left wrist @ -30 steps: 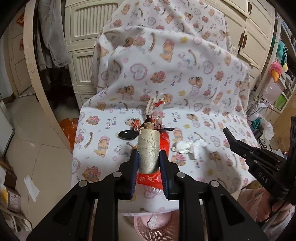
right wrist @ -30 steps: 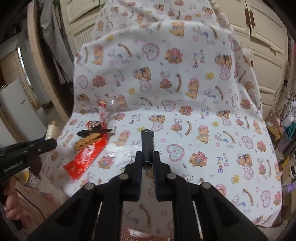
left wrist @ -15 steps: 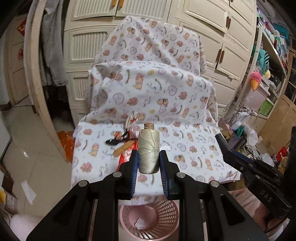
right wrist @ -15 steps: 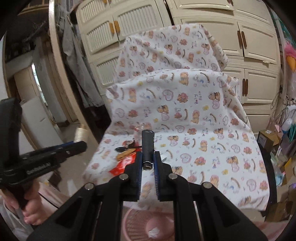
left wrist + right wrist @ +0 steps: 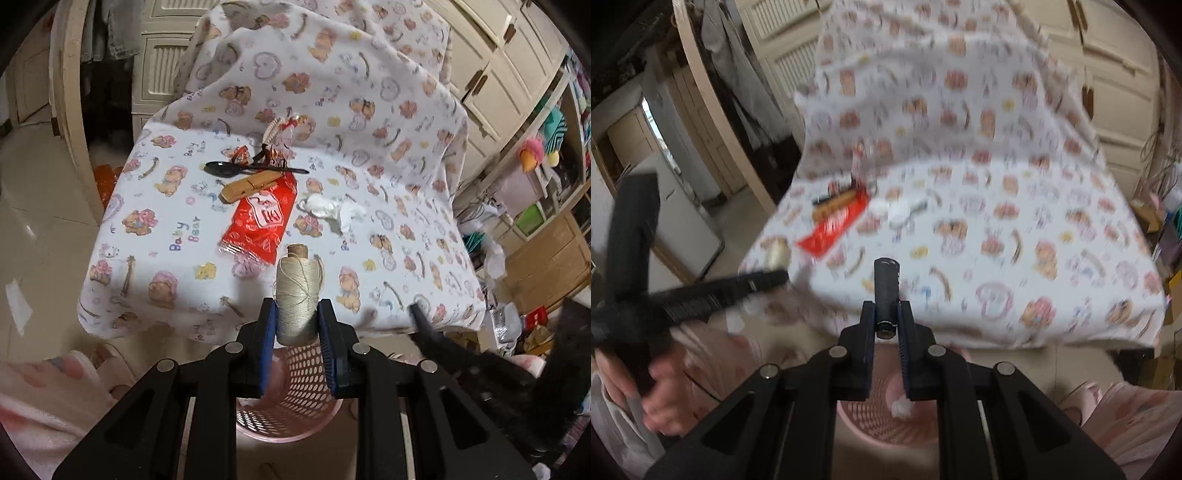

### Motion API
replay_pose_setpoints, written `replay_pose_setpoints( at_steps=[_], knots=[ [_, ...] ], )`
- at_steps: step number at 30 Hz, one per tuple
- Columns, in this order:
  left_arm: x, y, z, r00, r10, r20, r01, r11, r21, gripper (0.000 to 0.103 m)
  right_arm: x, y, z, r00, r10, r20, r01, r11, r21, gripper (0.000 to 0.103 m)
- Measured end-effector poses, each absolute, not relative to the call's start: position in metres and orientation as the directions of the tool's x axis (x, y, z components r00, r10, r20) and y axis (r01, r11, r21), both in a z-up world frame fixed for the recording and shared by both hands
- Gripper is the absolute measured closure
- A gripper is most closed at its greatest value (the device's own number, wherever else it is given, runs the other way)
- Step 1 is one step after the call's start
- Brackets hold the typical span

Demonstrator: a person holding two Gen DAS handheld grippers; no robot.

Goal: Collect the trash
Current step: 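Carry both held items over the pink wastebasket and open both grippers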

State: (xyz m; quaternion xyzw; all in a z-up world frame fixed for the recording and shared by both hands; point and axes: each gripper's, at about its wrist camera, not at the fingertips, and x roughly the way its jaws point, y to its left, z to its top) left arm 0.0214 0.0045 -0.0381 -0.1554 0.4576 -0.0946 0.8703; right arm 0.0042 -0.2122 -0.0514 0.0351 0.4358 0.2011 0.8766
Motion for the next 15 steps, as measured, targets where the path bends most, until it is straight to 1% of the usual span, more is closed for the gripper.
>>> replay_pose_setpoints(
  at_steps=[3,5,7,9,12,15],
  knots=[
    [0.021,-0.003,-0.049,0.522,-0.306,-0.797,0.033,0.94,-0.339,0.082,0.008,-0.211,-0.064,0.487,0.406,-0.773,-0.317,0.907,0.276,0.091],
    [0.024,-0.011,-0.06,0.467,-0.309,-0.829,0.047,0.945,-0.325,0.082,0.011,-0.207,-0.077,0.45,0.388,-0.804,-0.318,0.911,0.262,0.091],
    [0.027,-0.022,-0.074,0.414,-0.286,-0.864,0.058,0.956,-0.288,0.082,0.014,-0.206,-0.089,0.426,0.351,-0.834,-0.3,0.924,0.236,0.091],
    [0.029,-0.031,-0.091,0.351,-0.268,-0.897,0.061,0.963,-0.264,0.082,0.016,-0.206,-0.098,0.395,0.348,-0.85,-0.292,0.925,0.244,0.091],
    [0.031,-0.037,-0.115,0.272,-0.274,-0.923,0.059,0.962,-0.268,0.082,0.022,-0.206,-0.117,0.345,0.342,-0.874,-0.276,0.927,0.253,0.091],
    [0.033,-0.043,-0.134,0.228,-0.233,-0.945,0.047,0.972,-0.229,0.082,0.029,-0.204,-0.14,0.296,0.328,-0.897,-0.254,0.932,0.257,0.091]
  ],
)
